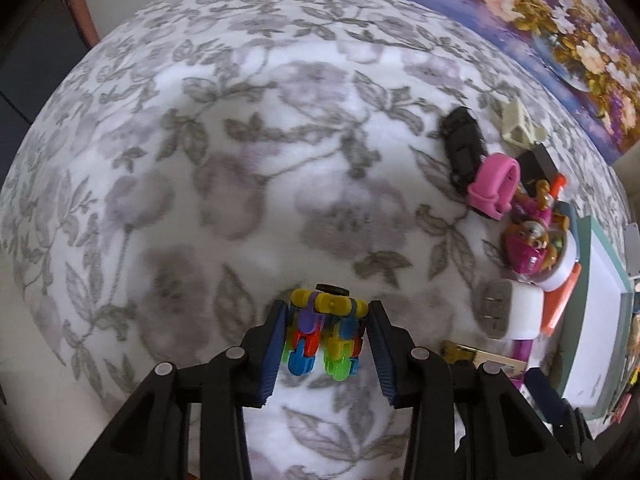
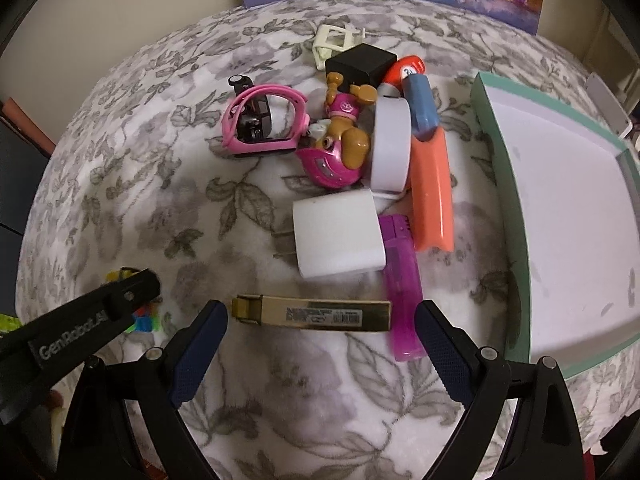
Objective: Organize rigid objects
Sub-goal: 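Grasp the multicolour block toy with the left gripper while the right gripper grasps the gold box, then carry both held objects into the teal-rimmed tray and open both grippers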
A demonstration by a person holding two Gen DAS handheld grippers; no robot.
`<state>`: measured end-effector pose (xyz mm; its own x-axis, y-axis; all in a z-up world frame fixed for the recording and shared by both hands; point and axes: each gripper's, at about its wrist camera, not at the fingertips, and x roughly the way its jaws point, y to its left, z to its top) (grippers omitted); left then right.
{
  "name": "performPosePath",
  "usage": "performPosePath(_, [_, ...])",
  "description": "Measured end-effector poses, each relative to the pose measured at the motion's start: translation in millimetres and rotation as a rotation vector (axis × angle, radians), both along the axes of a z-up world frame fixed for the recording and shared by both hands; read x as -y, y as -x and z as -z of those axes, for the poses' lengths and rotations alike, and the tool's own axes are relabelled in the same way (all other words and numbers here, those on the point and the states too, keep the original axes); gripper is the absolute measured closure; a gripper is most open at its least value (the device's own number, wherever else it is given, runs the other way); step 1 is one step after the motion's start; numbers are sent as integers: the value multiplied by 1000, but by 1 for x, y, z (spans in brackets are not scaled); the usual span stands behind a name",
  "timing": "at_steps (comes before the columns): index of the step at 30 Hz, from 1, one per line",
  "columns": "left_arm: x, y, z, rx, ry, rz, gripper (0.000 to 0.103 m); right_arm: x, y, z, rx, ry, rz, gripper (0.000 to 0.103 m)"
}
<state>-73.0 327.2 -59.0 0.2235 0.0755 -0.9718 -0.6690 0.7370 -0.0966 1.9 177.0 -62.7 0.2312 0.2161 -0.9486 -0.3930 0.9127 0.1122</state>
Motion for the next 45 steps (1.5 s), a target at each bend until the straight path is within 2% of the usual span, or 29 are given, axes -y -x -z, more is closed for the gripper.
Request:
performPosePath(13, [-10,14,-2,2,-2,-27,60,-19,12,5,64,60,-29,11])
performPosePath(17, [-8,9,0,-3,-4,-25,60,-19,8,12,49,72,-14,19])
performPosePath(26, [-6,3,2,-4,-7,-22,60,-11,9,11,41,58,-12,21])
performPosePath(32, [-3,3,-6,20,-18,-28,60,-1,9,-4,37,23,-10,21])
performPosePath(39, [4,4,-27,77,-52,-36,60,25,1,-38,64,-46,21,21])
performPosePath(45, [23,-5,-34,86,-66,-3,60,50,-16,-56,105,-35,81,21])
